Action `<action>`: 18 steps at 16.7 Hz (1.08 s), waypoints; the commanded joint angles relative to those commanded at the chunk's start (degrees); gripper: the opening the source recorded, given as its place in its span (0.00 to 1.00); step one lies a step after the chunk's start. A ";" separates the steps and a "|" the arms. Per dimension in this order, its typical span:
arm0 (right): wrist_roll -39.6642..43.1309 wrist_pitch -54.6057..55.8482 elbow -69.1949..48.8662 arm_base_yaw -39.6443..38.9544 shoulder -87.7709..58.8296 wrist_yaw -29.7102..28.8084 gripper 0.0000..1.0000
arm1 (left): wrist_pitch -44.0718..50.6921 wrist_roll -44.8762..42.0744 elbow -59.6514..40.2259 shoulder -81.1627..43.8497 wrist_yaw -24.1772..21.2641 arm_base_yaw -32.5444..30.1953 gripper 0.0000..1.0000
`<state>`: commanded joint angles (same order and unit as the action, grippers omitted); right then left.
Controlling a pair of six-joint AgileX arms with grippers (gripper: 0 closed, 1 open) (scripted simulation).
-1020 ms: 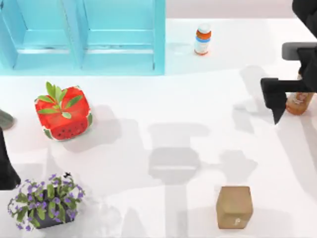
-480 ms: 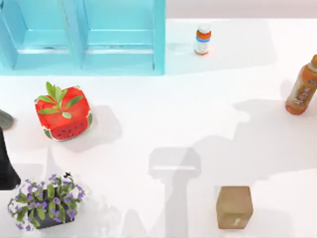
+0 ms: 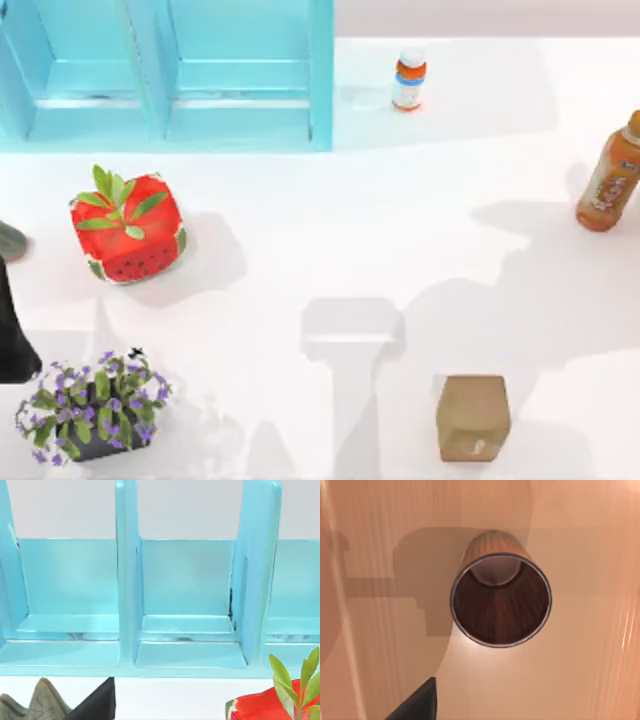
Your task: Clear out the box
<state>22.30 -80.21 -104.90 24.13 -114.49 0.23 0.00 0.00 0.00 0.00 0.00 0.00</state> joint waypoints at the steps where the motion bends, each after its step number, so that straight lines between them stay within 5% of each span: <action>1: -0.03 0.44 0.53 0.01 -0.01 0.02 1.00 | 0.00 0.00 0.00 0.00 0.00 0.00 1.00; 12: -0.19 19.77 17.38 -0.07 -2.56 0.04 1.00 | 0.00 0.00 0.00 0.00 0.00 0.00 1.00; 18: -0.23 21.47 18.71 -0.10 -2.94 0.03 1.00 | 0.00 0.00 0.00 0.00 0.00 0.00 1.00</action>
<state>22.07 -58.74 -86.19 24.04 -117.43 0.25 0.00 0.00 0.00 0.00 0.00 0.00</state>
